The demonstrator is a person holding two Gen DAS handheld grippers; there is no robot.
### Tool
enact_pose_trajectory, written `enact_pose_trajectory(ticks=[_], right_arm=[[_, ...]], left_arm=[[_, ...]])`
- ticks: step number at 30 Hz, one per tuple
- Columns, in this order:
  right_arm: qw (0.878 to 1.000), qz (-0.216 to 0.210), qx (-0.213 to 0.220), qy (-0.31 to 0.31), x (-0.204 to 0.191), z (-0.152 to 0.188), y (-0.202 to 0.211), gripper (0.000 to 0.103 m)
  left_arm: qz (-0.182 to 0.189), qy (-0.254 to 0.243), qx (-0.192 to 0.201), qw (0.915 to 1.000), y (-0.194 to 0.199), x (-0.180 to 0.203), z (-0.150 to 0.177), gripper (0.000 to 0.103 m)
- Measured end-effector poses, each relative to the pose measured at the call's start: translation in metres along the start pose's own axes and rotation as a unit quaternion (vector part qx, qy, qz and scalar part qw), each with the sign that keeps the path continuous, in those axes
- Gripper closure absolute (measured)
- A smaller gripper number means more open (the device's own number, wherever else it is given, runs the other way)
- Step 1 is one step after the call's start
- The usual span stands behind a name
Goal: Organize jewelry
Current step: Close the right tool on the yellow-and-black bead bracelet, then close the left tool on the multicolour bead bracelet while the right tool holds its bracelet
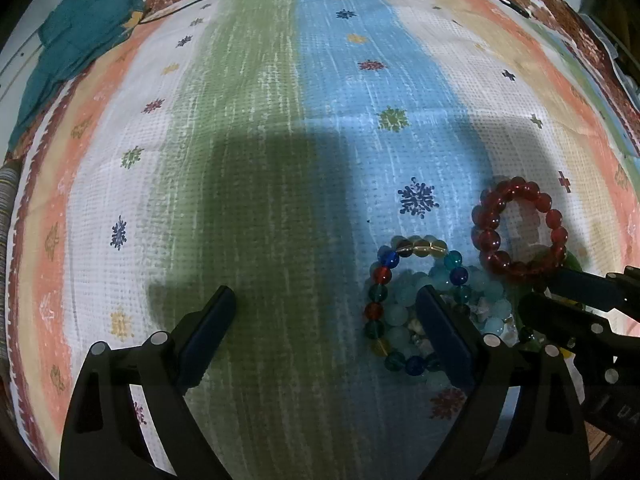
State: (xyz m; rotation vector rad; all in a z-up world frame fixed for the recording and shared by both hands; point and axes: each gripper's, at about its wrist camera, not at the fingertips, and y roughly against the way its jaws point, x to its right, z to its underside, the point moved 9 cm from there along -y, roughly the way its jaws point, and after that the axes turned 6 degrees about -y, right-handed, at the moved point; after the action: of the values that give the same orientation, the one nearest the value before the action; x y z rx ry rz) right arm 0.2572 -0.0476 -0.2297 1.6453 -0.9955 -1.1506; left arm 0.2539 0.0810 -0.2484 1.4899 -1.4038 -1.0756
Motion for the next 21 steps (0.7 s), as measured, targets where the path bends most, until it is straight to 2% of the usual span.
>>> enact_pose_trajectory(ticks=[4, 6, 9, 12, 13, 16, 18, 19, 21], right_arm=[[1.000, 0.011, -0.004, 0.006, 0.002, 0.003, -0.003, 0.071], [1.000, 0.012, -0.012, 0.007, 0.001, 0.005, -0.007, 0.080], [1.000, 0.011, -0.011, 0.006, 0.004, 0.007, -0.006, 0.082], [1.000, 0.013, -0.007, 0.010, 0.003, 0.007, -0.005, 0.084], [1.000, 0.013, -0.006, 0.012, 0.003, 0.007, -0.004, 0.090], [1.000, 0.016, -0.001, 0.021, -0.001, 0.007, -0.002, 0.091], [1.000, 0.017, 0.000, 0.025, -0.002, 0.007, -0.002, 0.091], [1.000, 0.016, 0.000, 0.024, -0.002, 0.006, -0.002, 0.091], [1.000, 0.013, 0.001, 0.022, -0.002, 0.005, -0.001, 0.091]], left_arm=[[-0.001, 0.000, 0.000, 1.0000, 0.000, 0.000, 0.000, 0.012], [-0.002, -0.001, 0.002, 1.0000, 0.000, 0.000, 0.000, 0.012], [-0.002, -0.002, 0.002, 1.0000, 0.001, 0.000, 0.002, 0.012], [0.007, -0.002, 0.005, 1.0000, 0.002, 0.002, 0.001, 0.017], [0.009, -0.003, 0.006, 0.9999, 0.002, 0.003, 0.001, 0.019], [0.019, -0.007, 0.010, 0.9997, 0.005, 0.007, 0.000, 0.031], [0.029, -0.008, 0.013, 0.9995, 0.007, 0.012, -0.001, 0.046], [0.034, -0.008, 0.014, 0.9993, 0.008, 0.015, -0.001, 0.050], [0.050, -0.005, 0.014, 0.9987, 0.010, 0.021, -0.001, 0.067]])
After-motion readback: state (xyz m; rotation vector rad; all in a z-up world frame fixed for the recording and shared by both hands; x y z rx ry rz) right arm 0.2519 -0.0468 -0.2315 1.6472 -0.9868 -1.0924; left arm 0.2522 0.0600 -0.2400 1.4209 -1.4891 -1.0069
